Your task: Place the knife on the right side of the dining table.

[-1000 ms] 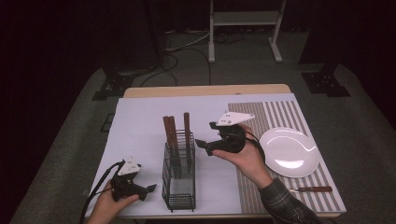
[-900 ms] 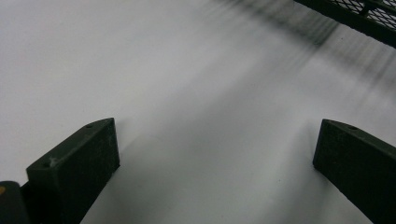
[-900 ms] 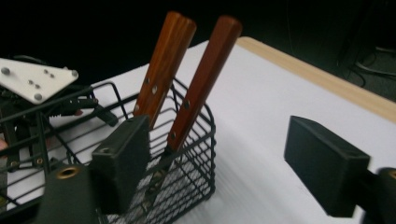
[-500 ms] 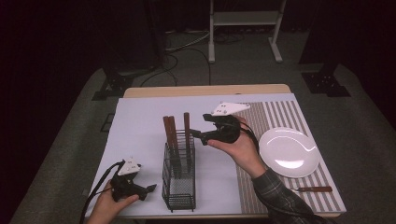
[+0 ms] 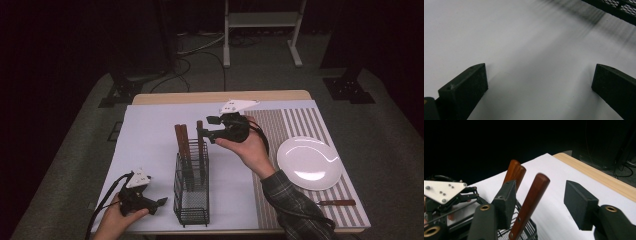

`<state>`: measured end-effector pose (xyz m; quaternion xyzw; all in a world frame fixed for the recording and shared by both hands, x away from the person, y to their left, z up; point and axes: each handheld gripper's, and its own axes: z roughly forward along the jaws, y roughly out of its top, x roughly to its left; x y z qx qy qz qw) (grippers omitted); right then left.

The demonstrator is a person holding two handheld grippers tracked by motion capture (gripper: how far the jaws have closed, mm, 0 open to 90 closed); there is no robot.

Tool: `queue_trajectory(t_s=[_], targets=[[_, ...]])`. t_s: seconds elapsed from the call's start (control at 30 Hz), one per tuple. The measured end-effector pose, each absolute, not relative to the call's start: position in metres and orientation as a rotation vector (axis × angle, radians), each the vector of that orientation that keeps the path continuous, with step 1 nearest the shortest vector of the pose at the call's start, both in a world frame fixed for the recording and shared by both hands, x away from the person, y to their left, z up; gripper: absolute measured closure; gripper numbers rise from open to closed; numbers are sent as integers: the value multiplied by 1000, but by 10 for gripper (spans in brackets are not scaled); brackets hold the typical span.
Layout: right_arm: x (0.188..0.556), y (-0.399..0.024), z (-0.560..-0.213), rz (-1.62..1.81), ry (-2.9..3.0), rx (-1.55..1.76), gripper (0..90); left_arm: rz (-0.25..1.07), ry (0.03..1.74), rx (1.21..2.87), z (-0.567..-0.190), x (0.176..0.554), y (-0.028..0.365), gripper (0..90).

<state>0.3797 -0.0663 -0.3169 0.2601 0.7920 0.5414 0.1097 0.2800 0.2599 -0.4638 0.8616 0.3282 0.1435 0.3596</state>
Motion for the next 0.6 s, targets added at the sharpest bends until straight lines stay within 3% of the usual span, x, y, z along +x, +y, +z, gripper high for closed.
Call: queue_trajectory(t_s=[0.6], targets=[[396, -52, -321, 1607, 2383, 752, 647, 370, 846, 2222, -464, 280, 260, 0]])
